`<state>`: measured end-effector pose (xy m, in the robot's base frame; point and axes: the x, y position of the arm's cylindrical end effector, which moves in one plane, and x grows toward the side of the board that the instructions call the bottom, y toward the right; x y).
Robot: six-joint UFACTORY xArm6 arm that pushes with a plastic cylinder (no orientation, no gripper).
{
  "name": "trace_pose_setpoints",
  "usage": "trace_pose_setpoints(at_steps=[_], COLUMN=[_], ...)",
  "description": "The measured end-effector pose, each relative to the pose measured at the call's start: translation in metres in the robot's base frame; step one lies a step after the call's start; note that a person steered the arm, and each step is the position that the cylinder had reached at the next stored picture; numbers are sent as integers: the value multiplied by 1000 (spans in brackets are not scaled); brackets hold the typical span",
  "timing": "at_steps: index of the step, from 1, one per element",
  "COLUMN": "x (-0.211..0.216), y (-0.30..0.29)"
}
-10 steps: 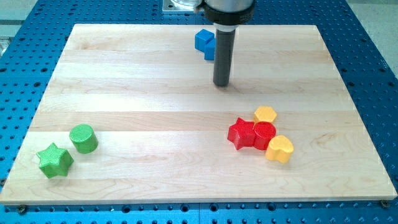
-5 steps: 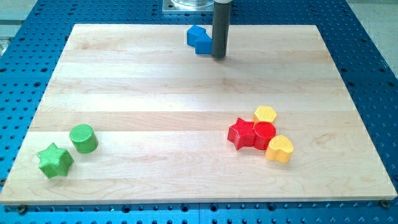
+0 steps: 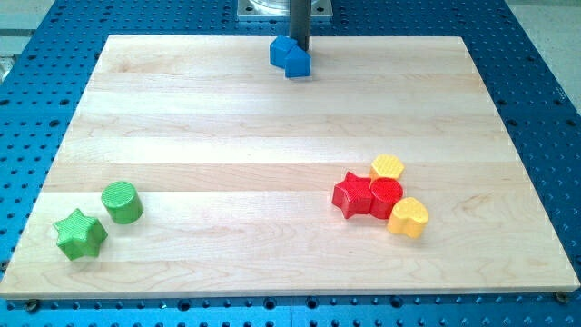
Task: Place the blue blocks in a diagonal position
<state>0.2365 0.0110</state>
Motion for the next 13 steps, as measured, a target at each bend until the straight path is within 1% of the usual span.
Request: trace_pose_setpoints(at_steps=[1, 2, 3, 5, 7, 8, 9, 10, 12, 13], x=[47, 57, 60, 53, 43, 49, 63, 90, 98, 78], y=[-6, -6, -11, -12, 48, 64, 57, 34, -44, -63])
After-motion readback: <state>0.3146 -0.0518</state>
